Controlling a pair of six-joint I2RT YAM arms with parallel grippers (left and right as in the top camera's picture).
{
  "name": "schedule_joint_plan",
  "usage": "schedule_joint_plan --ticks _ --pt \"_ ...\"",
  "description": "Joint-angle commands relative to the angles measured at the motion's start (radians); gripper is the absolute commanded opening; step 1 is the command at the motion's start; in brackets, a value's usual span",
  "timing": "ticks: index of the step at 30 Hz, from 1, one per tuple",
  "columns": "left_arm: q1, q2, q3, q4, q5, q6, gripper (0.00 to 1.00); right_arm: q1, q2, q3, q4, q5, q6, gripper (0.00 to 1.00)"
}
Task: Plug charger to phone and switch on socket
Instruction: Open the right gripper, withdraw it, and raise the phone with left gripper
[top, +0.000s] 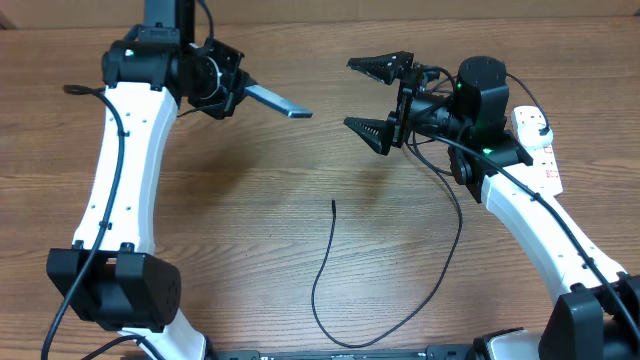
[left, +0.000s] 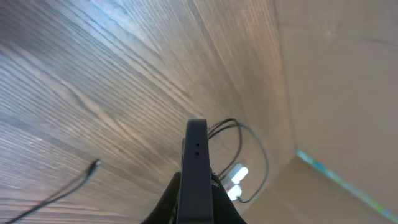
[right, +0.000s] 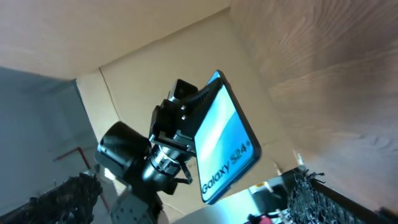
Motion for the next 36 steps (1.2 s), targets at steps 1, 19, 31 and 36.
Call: schedule_joint_plan --ticks 1,19,31,36 --pt "0.019 -0.008 0.008 -0.019 0.045 0.169 0.04 -0.002 -0.015 0.020 0.006 0.007 -0.119 1.00" --pt "0.153 -0.008 0.008 -0.124 0.303 0.781 0.04 -0.002 -0.015 0.098 -0.150 0.037 -0.391 0.99" --pt "0.155 -0.008 0.008 -0.154 0.253 0.840 0.04 0.042 -0.015 0.343 -0.827 0.457 -0.702 0.99" --pt "0.155 -0.008 0.008 -0.164 0.196 0.840 0.04 0.130 0.018 0.342 -1.033 0.727 -0.793 0.99"
